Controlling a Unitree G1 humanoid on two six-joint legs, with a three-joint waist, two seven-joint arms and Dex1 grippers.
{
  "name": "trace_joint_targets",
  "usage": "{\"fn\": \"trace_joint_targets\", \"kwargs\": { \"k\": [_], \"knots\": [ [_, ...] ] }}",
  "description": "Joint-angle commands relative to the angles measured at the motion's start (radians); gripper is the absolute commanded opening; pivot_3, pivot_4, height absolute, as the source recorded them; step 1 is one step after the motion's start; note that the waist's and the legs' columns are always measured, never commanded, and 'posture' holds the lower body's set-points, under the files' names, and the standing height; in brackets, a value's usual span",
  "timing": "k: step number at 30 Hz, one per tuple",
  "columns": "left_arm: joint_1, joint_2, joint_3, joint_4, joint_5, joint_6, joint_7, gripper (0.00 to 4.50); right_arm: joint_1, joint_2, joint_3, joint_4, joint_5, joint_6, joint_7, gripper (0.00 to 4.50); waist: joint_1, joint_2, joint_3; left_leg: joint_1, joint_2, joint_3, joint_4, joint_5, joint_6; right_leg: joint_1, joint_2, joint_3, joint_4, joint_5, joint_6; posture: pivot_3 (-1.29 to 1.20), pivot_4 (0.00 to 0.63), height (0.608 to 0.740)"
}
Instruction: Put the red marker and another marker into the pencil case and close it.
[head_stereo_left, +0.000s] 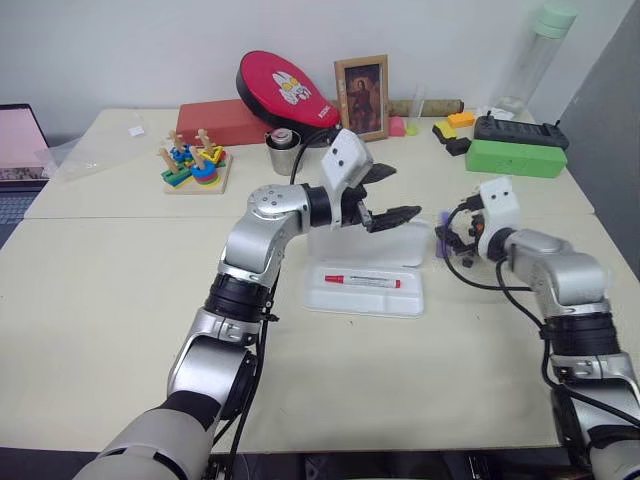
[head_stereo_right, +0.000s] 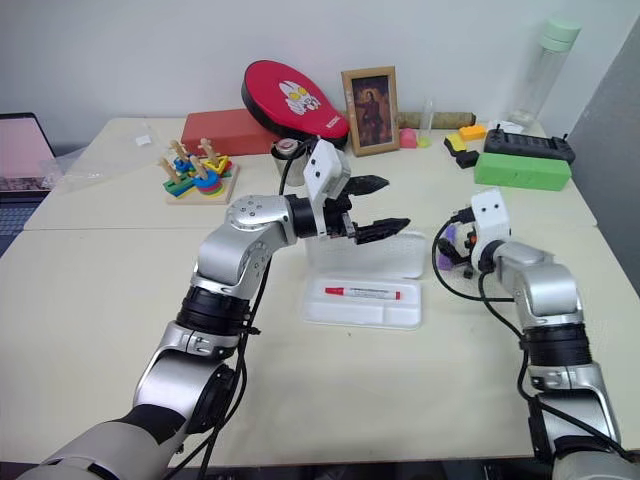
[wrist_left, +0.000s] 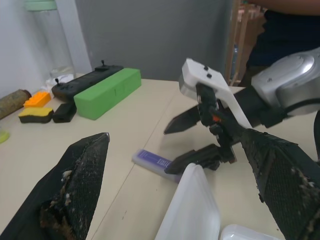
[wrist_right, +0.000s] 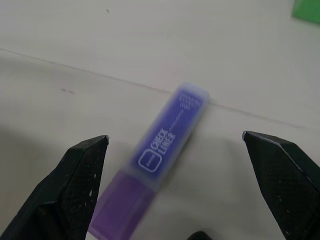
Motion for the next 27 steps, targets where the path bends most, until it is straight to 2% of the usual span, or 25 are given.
{"fn": "trace_joint_targets", "kwargs": {
  "k": [1,10,14,26,27],
  "knots": [
    [-0.002,-0.006,0.014,-0.053,-0.031,-0.006,0.018,4.47,-0.052,0.039,-0.016,0.073,-0.045,-0.055,-0.062,4.50,-0.003,0.000,0.000,0.000,0.000,0.000,0.000,0.000,0.000,0.000,0.000,0.000,0.000,0.000,0.000,0.00,0.150,0.740],
    [-0.009,-0.004,0.013,-0.073,-0.060,0.001,0.025,4.47,-0.066,0.071,0.011,0.129,-0.095,-0.026,-0.081,4.50,-0.004,0.001,-0.001,0.001,0.000,0.000,0.000,0.000,0.000,0.001,0.000,0.000,0.001,0.000,0.000,0.00,0.150,0.740],
    [-0.007,-0.002,0.007,-0.078,-0.068,0.003,0.023,4.50,-0.071,0.075,0.007,0.135,-0.098,-0.009,-0.084,3.92,-0.004,0.001,-0.001,0.002,0.000,0.000,0.001,0.001,0.001,0.002,0.000,0.000,0.001,0.000,0.000,0.00,0.150,0.740],
    [0.004,0.005,0.009,-0.110,-0.088,0.018,0.020,4.50,-0.101,0.072,-0.001,0.175,-0.095,-0.024,-0.072,1.18,-0.002,0.001,-0.001,0.002,0.000,0.000,0.001,0.001,0.001,0.002,0.000,0.000,0.001,0.000,0.000,0.00,0.150,0.740],
    [0.006,0.005,0.009,-0.112,-0.089,0.020,0.020,4.50,-0.104,0.072,-0.002,0.177,-0.095,-0.026,-0.071,1.08,-0.002,0.001,-0.001,0.002,0.000,0.000,0.001,0.001,0.001,0.002,0.000,0.000,0.001,0.000,0.000,0.00,0.150,0.740]
  ]
}}
